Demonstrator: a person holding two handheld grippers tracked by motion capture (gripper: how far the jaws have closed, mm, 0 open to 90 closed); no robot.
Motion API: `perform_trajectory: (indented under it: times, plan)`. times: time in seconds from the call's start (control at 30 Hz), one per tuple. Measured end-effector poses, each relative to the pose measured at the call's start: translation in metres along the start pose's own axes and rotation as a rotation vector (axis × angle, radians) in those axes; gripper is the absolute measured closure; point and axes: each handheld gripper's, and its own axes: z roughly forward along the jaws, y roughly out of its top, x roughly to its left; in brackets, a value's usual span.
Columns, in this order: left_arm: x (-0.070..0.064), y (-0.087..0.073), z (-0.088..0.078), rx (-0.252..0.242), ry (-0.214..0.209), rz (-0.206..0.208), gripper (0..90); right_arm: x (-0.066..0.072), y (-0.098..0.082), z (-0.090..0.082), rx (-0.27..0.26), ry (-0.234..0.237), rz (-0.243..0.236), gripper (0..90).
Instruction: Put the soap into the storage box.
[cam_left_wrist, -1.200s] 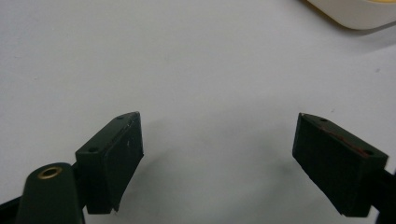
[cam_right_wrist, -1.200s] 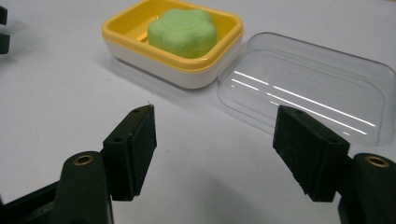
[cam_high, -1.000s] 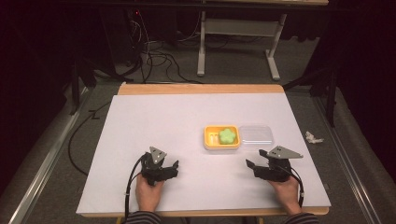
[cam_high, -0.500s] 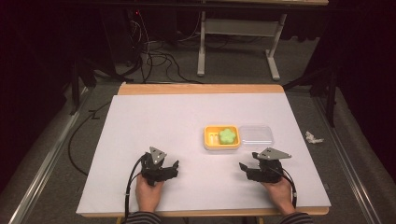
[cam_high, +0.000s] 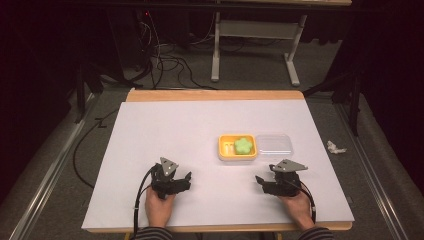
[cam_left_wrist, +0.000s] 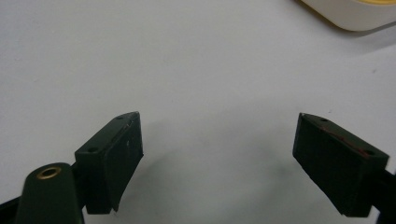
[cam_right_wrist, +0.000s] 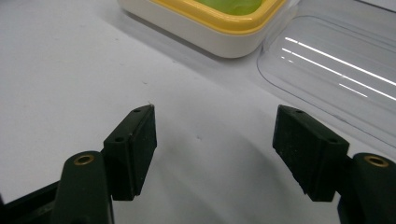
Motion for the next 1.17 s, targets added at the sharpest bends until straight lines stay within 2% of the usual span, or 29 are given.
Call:
perform_trajectory:
  times: [0.63,0.8,1.07,1.17]
  plan:
    - [0.0000,-0.0001,-0.0001,0.000,-0.001,0.003,16.6,0.0039,0.0009,0.0056,0.034,-0.030,-0.033,30.1]
    - [0.0001,-0.0001,0.0000,-0.001,0.000,0.002,16.6,0.0035,0.0008,0.0058,0.037,-0.029,-0.030,29.8]
    - [0.0001,0.0000,0.0002,0.001,0.003,-0.001,16.6,-0.0004,0.0012,0.0070,0.052,0.001,0.012,29.4]
    - [0.0003,0.0002,0.0006,0.002,0.004,-0.005,16.7,-0.0005,0.0012,0.0071,0.051,0.000,0.007,29.4]
